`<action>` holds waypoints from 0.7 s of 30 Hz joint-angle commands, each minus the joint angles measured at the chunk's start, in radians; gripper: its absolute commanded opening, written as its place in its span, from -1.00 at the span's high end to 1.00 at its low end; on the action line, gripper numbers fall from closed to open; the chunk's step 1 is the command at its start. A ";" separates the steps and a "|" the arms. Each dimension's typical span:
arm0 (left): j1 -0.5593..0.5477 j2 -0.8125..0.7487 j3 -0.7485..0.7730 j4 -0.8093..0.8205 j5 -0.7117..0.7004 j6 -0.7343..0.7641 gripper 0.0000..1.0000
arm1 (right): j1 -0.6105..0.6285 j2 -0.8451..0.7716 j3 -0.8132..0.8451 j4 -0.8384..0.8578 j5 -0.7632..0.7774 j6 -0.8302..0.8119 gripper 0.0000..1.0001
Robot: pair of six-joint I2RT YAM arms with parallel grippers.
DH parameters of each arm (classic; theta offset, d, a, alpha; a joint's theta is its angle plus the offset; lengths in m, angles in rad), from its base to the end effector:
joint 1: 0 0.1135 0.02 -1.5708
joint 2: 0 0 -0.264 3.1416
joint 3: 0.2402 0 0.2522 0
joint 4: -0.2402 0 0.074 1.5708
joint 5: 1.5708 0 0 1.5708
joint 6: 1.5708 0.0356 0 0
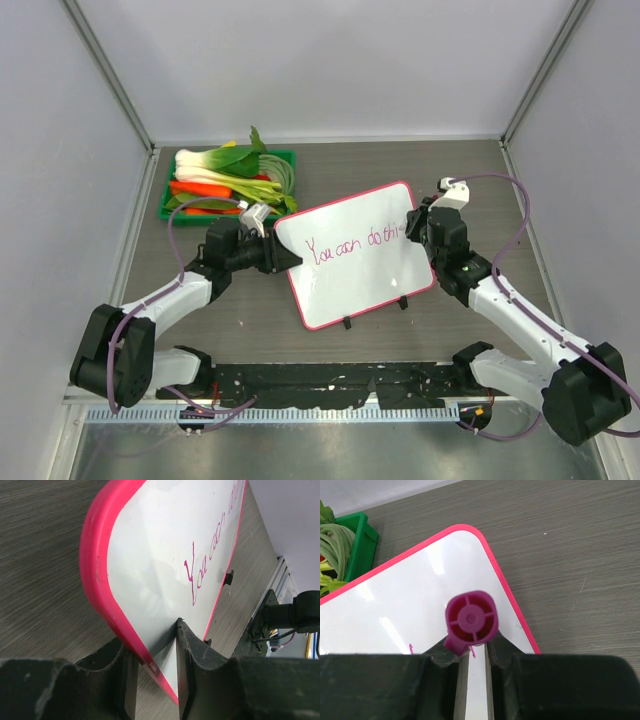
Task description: Write a sentence on the whiteboard
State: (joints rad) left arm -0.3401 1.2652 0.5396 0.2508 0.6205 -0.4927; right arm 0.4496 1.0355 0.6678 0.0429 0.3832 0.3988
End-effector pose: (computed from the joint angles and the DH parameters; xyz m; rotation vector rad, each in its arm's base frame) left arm 0.2337 -0.1047 0.2005 0.2505 2.1324 -1.1380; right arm 0.2192 0.0910 0.2744 0.2118 1.8652 0.2211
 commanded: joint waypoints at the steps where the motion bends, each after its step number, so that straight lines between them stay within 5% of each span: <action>1: 0.012 0.034 -0.032 -0.061 -0.219 0.183 1.00 | -0.002 -0.014 -0.014 -0.037 0.028 0.006 0.99; 21: 0.012 0.033 -0.033 -0.061 -0.220 0.183 1.00 | -0.002 -0.028 -0.027 -0.087 -0.003 0.014 0.99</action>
State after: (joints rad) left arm -0.3401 1.2652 0.5400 0.2512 0.6205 -0.4927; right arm 0.4496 1.0187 0.6655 -0.0196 0.4065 0.3992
